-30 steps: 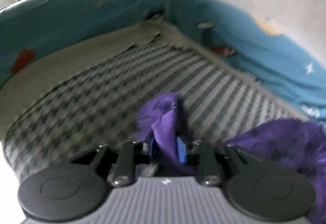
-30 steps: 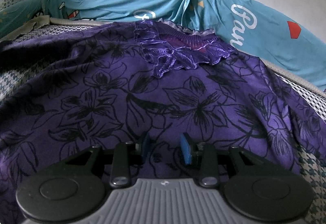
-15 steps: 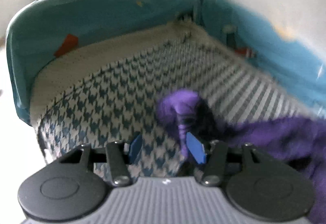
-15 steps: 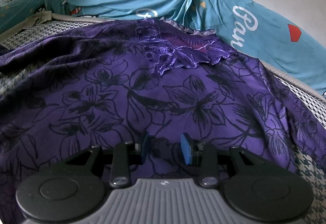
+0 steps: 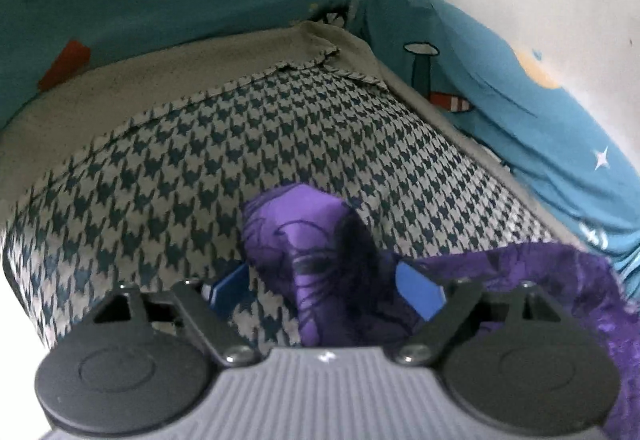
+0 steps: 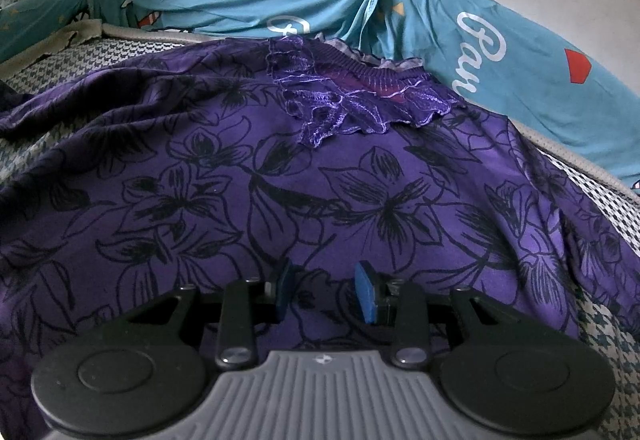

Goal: Fold clothes

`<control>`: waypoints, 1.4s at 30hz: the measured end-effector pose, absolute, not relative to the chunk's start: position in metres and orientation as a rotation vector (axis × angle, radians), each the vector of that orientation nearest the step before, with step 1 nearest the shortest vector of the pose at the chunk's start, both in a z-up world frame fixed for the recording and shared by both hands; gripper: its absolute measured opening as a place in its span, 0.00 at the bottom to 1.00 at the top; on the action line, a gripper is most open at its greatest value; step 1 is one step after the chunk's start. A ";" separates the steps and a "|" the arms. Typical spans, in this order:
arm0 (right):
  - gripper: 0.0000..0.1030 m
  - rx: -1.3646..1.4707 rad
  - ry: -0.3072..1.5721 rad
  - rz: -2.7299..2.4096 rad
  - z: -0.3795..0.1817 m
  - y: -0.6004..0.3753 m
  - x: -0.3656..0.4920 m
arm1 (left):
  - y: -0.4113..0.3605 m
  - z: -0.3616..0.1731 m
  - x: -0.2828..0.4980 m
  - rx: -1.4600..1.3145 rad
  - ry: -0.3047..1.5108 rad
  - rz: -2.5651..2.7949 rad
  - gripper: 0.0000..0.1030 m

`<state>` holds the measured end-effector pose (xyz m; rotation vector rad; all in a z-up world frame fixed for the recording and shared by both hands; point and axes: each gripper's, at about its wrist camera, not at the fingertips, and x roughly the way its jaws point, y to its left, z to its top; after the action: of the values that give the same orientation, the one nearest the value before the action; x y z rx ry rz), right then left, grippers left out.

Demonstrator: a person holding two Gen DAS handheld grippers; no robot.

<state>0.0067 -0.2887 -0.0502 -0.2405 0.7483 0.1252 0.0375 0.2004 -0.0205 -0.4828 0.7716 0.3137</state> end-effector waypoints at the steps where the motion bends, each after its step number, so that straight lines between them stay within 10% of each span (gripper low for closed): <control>1: 0.34 -0.242 0.748 0.125 -0.050 -0.288 0.006 | 0.198 -0.022 0.041 -0.467 0.782 0.307 0.75; 6: 0.34 -0.243 0.743 0.123 -0.051 -0.288 0.006 | 0.189 -0.031 0.063 -0.411 0.836 0.255 0.20; 9: 0.34 -0.242 0.742 0.121 -0.051 -0.287 0.006 | 0.184 -0.025 0.066 -0.356 0.798 0.250 0.14; 20: 0.34 -0.239 0.734 0.116 -0.053 -0.287 0.006 | 0.184 0.020 0.089 -0.204 0.476 0.405 0.14; 32: 0.34 -0.226 0.728 0.118 -0.055 -0.289 0.011 | 0.192 0.009 0.145 -0.195 0.513 0.470 0.14; 42: 0.34 -0.210 0.731 0.123 -0.054 -0.290 0.014 | 0.240 0.000 0.139 -0.331 0.567 0.605 0.35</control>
<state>0.0136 -0.2904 -0.0545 -0.2101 0.7307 0.1230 0.1392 0.2396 -0.0004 -0.3311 0.5667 0.6053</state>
